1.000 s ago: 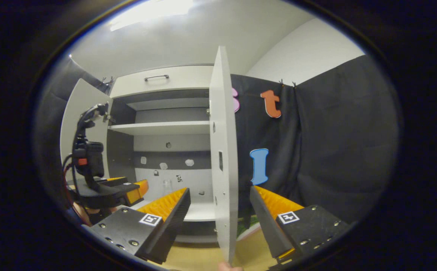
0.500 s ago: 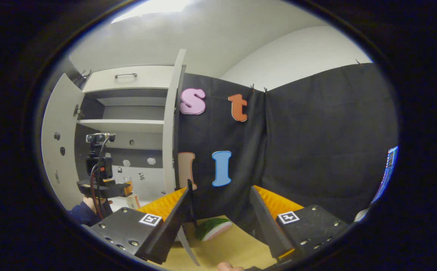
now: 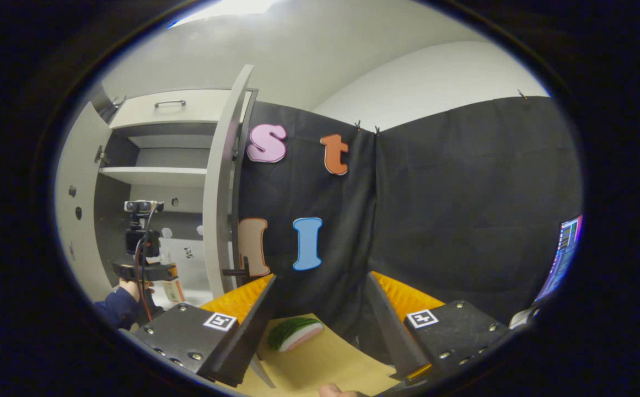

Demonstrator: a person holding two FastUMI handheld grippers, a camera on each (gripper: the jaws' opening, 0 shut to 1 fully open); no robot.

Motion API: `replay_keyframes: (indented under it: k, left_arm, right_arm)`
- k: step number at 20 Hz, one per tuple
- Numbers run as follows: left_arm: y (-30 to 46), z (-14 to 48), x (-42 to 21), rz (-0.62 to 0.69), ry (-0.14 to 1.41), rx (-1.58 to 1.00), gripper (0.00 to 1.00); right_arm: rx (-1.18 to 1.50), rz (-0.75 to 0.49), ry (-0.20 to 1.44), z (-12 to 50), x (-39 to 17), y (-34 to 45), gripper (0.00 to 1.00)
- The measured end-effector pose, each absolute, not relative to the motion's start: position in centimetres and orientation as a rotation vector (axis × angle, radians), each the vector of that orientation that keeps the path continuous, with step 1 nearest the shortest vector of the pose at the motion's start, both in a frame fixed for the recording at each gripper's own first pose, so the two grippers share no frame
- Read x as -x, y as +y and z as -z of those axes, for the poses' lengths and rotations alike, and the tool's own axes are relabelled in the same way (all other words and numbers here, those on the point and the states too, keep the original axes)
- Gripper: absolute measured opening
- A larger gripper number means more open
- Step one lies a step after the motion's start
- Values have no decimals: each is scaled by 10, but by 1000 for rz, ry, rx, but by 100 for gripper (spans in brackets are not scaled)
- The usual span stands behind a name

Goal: Grasp the bottle in the cabinet with the left hand and place it on the coaster, then close the right door with the right hand and the left door with the left hand.

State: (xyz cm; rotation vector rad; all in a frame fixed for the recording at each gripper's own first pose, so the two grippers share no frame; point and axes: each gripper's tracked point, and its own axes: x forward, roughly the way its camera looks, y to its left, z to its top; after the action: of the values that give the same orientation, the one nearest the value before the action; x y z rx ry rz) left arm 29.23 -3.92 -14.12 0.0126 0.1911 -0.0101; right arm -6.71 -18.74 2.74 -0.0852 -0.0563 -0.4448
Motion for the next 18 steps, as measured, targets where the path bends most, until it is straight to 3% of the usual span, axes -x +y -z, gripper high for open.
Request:
replay_keyframes:
  k: [2, 5, 13, 18]
  left_arm:
    - [-36, 136, -292, 25, 186, -31, 56]
    - [-37, 130, -275, 74, 194, 14, 48]
    - [-14, 108, -183, 165, 160, 53, 47]
    - [3, 139, -120, 173, 187, -30, 49]
  right_arm:
    - [78, 429, -62, -28, 67, -187, 94]
    - [68, 402, -81, -32, 66, -182, 96]
    - [53, 281, -101, -34, 59, -162, 95]
    - [52, 207, -132, -40, 50, -160, 96]
